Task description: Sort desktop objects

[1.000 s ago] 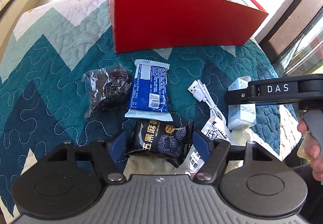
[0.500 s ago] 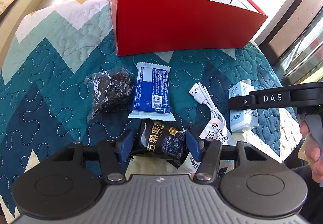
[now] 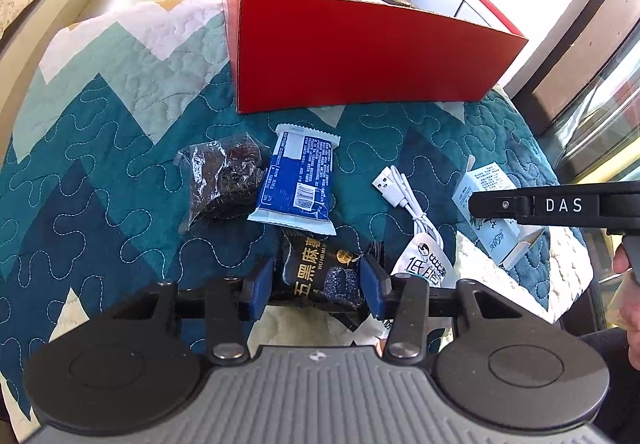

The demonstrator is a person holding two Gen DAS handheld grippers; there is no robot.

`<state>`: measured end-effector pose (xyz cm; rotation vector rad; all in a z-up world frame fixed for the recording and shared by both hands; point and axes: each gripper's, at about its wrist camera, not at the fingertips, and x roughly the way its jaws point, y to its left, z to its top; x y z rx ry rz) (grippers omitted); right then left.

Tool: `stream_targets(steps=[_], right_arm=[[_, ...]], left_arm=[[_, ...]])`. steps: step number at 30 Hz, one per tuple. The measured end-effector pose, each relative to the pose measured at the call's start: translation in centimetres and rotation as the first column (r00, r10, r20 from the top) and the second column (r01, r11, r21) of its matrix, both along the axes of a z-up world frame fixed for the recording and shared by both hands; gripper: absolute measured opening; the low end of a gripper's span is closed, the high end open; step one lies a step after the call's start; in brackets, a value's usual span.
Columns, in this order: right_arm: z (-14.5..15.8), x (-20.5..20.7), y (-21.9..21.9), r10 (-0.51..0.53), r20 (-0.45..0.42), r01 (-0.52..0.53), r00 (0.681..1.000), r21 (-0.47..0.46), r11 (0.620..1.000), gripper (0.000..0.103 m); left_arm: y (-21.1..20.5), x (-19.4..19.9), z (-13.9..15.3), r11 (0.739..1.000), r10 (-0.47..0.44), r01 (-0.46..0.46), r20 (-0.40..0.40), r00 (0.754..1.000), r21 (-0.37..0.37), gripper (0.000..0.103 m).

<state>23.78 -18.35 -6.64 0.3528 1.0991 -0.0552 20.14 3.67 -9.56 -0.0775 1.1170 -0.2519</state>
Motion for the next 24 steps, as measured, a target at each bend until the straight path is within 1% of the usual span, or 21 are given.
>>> stream_targets(steps=[13, 24], right_arm=[[2.5, -1.6, 0.0, 0.0, 0.044, -0.001, 0.999, 0.02, 1.0, 0.03], [5.3, -2.9, -0.2, 0.0, 0.082, -0.003, 0.997, 0.042, 0.999, 0.03]], left_arm=[[0.6, -1.1, 2.2, 0.999, 0.042, -0.042, 0.035, 0.998, -0.018, 0.045], [0.5, -2.1, 5.0, 0.997, 0.066, -0.063, 0.072, 0.995, -0.05, 0.045]])
